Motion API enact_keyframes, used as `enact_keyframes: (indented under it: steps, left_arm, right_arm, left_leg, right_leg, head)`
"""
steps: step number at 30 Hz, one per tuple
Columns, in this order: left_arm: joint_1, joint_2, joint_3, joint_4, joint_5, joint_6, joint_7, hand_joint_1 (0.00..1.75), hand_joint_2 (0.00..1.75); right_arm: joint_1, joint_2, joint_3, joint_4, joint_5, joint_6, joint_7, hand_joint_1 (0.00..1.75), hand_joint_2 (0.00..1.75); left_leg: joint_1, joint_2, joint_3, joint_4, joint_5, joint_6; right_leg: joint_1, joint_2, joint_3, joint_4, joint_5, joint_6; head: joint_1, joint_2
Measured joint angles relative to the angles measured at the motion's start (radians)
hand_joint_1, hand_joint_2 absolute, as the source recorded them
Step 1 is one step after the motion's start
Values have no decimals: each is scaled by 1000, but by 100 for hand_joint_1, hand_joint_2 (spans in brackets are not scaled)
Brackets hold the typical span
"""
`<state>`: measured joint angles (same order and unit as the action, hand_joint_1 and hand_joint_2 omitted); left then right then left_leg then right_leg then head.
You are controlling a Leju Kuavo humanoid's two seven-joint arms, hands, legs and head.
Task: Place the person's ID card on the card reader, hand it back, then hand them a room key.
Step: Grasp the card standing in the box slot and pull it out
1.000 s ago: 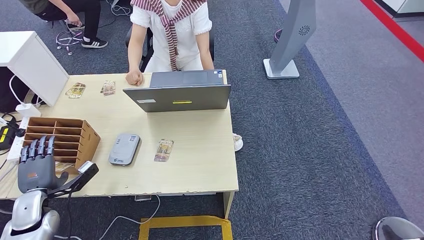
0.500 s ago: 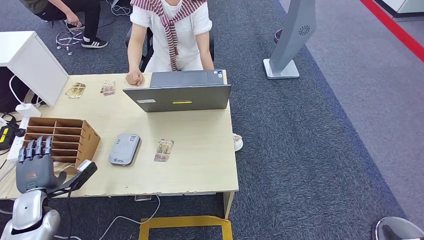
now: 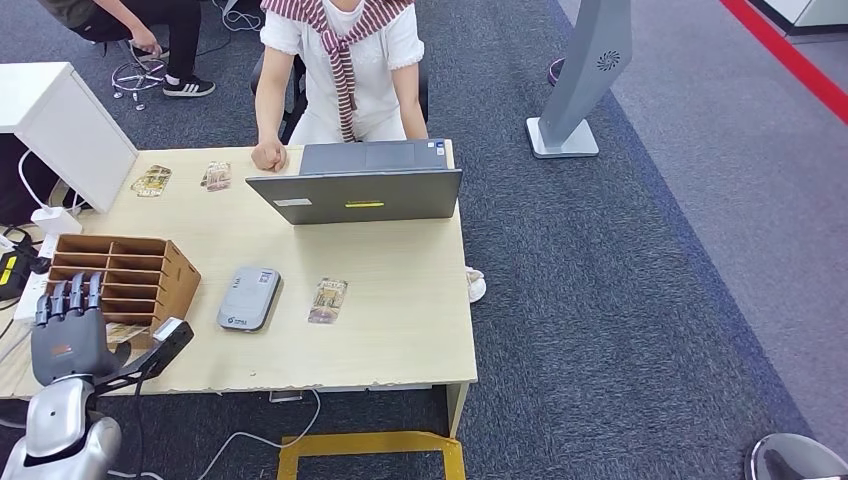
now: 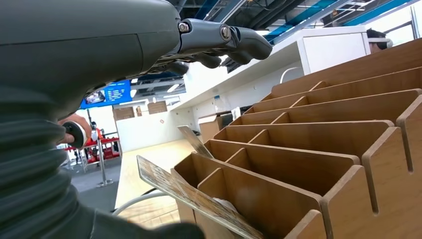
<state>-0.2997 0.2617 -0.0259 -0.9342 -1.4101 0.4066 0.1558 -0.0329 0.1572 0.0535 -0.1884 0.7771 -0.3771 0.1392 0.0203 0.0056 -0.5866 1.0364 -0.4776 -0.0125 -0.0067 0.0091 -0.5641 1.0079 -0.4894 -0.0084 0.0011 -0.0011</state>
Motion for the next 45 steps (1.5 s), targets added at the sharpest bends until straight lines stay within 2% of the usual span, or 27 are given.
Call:
enact_keyframes:
  steps: [34,37,45]
  left_arm:
    - [1,-2,0,-4,52,0,-55,175,175]
    - [12,-5,-5,-59,70,-1,-71,175,175]
    - [30,-7,-71,-365,88,-90,-67,175,175]
  right_arm:
    - [0,0,-8,0,1,-1,-5,0,175]
    - [0,0,-14,0,-1,-4,-5,0,175]
    - [3,0,-41,0,-6,-17,-6,0,175]
  left_leg:
    - [0,0,0,0,0,0]
    - [0,0,0,0,0,0]
    - [0,0,0,0,0,0]
  right_leg:
    - [0,0,0,0,0,0]
    - [0,0,0,0,0,0]
    - [0,0,0,0,0,0]
  head:
    - [0,0]
    - [0,0]
    - [0,0]
